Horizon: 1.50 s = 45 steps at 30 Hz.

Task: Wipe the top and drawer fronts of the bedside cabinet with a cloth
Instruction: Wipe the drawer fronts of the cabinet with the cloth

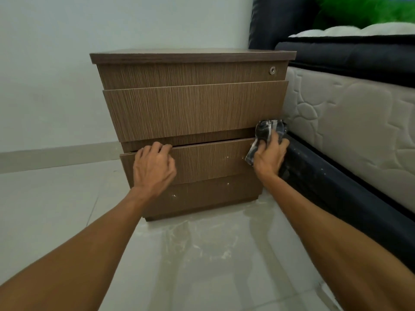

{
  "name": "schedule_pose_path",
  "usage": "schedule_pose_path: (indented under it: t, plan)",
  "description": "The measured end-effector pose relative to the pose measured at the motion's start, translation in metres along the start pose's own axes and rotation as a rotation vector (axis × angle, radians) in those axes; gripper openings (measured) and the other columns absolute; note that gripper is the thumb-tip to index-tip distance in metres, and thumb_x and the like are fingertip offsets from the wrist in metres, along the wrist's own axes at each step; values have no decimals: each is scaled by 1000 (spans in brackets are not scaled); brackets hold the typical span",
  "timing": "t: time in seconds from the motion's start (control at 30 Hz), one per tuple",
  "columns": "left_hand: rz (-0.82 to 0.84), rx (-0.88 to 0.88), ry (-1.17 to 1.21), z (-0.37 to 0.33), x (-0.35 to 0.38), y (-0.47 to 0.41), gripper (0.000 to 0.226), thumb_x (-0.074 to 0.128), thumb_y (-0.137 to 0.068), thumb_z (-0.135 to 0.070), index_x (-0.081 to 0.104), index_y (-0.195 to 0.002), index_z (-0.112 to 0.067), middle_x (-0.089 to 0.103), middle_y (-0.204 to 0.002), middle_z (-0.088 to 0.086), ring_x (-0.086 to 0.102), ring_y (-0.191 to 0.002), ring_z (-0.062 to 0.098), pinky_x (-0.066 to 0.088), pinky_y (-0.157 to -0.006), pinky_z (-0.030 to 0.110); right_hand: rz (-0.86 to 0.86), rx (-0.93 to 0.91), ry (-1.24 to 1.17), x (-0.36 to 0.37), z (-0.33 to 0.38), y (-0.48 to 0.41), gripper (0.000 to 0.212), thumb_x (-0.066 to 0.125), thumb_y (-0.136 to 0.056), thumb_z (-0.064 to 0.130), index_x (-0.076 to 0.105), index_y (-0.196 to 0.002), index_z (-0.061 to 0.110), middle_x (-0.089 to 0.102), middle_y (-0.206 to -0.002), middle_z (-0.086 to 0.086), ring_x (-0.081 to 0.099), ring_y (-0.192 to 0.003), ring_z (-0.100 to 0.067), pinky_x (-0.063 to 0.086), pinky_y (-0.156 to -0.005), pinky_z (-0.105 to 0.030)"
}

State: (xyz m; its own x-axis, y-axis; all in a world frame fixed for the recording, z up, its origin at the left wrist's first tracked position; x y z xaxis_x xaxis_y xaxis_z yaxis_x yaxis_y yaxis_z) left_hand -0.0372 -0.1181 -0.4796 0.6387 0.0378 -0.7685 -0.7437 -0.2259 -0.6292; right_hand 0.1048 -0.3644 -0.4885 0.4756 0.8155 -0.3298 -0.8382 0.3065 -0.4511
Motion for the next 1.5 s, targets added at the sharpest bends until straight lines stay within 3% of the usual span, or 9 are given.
schedule_pose_path:
  t: [0.27, 0.5, 0.67, 0.77, 0.87, 1.03, 1.17, 1.33, 1.5]
  plan:
    - [144, -90, 173, 9, -23, -28, 39, 36, -92, -29, 74, -95, -16, 70, -96, 6, 62, -80, 25, 49, -75, 41, 40, -148, -28, 57, 27, 72, 38, 49, -97, 20, 43, -134, 16, 40, -125, -17, 41, -109, -30, 39, -87, -35]
    - [416, -263, 353, 22, -38, -53, 47, 30, -86, -44, 75, -84, -29, 71, -110, -3, 61, -100, 22, 42, -98, 49, 152, -395, 103, 96, 49, 128, 50, 53, -92, 35, 28, -134, 24, 44, -117, -22, 43, -98, -30, 42, -66, -31]
    - [441, -294, 394, 21, -47, -60, 56, 25, -87, -46, 73, -94, -18, 71, -106, 1, 61, -97, 25, 40, -99, 48, 225, -611, 154, 119, 63, 162, 51, 57, -86, 33, 36, -131, 21, 49, -102, -19, 47, -86, -30, 41, -60, -35]
    - [467, -269, 427, 22, -46, -59, 62, 21, -86, -48, 77, -89, -20, 72, -102, -4, 61, -98, 24, 40, -99, 49, 330, -749, 210, 130, 64, 184, 65, 73, -74, 18, 39, -129, 24, 49, -102, -17, 48, -85, -31, 45, -61, -38]
    - [485, -276, 486, 24, -46, -56, 65, 19, -84, -51, 79, -78, -25, 74, -97, -7, 64, -96, 20, 40, -100, 48, 450, -937, 255, 135, 66, 199, 57, 63, -76, 8, 44, -127, 25, 49, -102, -17, 48, -88, -34, 50, -64, -43]
    - [431, -251, 437, 18, -45, -55, 62, 20, -90, -48, 78, -81, -26, 73, -102, -6, 62, -96, 18, 41, -98, 47, 901, -1147, 469, 128, 49, 207, 46, 58, -87, 8, 47, -129, 22, 45, -126, -14, 43, -117, -33, 51, -75, -43]
    - [369, -175, 312, 6, -39, -52, 60, 22, -95, -48, 75, -90, -20, 72, -101, 0, 62, -88, 23, 43, -84, 42, 715, -1125, 401, 101, 22, 193, 50, 72, -75, 11, 54, -119, 23, 55, -106, -11, 55, -95, -29, 52, -56, -35]
    - [388, -72, 335, -37, -25, -61, 73, 16, -90, -61, 72, -94, -15, 70, -104, 7, 61, -93, 28, 46, -88, 47, 391, -1133, 378, 72, 18, 145, 55, 71, -78, 24, 48, -129, 24, 56, -101, -12, 54, -82, -26, 51, -62, -36]
    - [371, 35, 284, -86, -8, -70, 71, 17, -94, -60, 67, -81, -12, 66, -85, 9, 60, -82, 31, 41, -72, 39, 378, -1037, 477, 60, 7, 92, 64, 72, -78, 23, 45, -136, 30, 54, -106, -14, 54, -87, -29, 50, -63, -40]
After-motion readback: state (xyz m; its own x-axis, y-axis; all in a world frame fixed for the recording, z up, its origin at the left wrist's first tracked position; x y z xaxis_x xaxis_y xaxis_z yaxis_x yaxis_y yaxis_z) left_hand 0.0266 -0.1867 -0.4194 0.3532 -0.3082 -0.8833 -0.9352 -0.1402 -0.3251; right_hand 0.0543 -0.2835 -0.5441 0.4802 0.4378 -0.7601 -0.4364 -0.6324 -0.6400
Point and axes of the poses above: each hand's wrist, its own y-axis away from the middle knuckle, its own x-axis out of the palm, z = x × y, the point moved 1 cm from there along -y, towards the middle knuckle
